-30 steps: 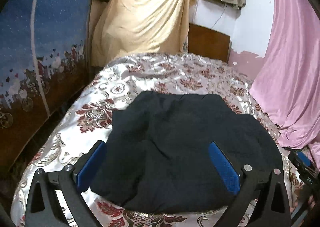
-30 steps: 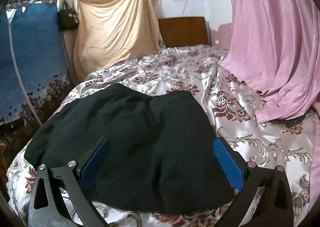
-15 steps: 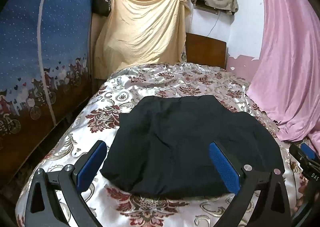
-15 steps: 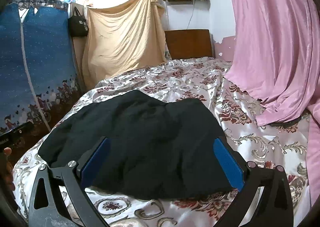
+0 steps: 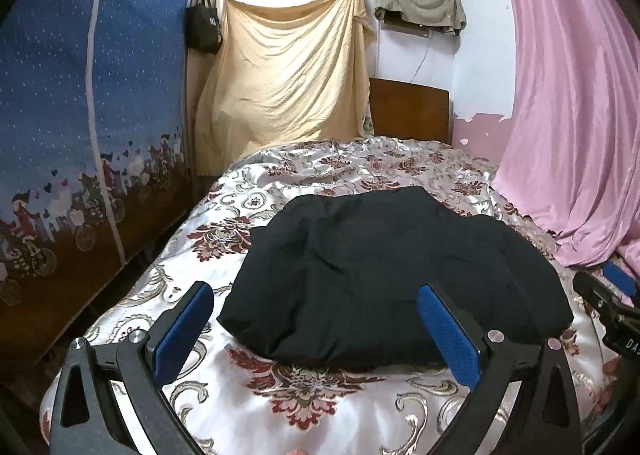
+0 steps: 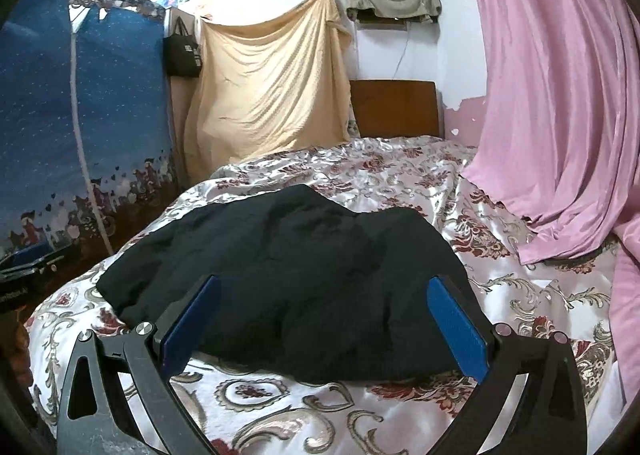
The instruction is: Fold large clothes
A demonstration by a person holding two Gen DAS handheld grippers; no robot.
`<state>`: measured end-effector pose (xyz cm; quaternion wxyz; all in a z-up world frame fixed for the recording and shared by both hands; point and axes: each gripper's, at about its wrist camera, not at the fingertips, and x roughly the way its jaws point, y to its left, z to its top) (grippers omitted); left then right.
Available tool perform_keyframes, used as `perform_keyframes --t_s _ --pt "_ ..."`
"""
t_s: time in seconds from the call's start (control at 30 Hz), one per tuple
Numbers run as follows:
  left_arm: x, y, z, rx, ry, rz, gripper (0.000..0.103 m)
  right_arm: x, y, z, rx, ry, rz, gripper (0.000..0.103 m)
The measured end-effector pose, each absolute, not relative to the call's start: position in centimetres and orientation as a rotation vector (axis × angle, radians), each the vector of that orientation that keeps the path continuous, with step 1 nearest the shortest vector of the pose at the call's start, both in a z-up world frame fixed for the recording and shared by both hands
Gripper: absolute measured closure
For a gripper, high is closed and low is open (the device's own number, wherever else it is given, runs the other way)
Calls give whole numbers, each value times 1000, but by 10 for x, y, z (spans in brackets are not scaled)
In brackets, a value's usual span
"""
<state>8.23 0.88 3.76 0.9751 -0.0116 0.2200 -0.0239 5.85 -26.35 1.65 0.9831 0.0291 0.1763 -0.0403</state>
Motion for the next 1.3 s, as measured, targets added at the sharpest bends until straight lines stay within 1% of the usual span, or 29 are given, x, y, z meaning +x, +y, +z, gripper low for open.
perform_keyframes --t_s 0.5,0.83,1.3 --pt "43 0 37 35 384 -40 0 14 -240 21 25 265 -89 2" --pt "21 2 41 48 350 -32 0 -8 -239 19 43 244 -88 2" --pt "7 6 36 47 356 -49 0 -27 -241 18 39 243 -82 2"
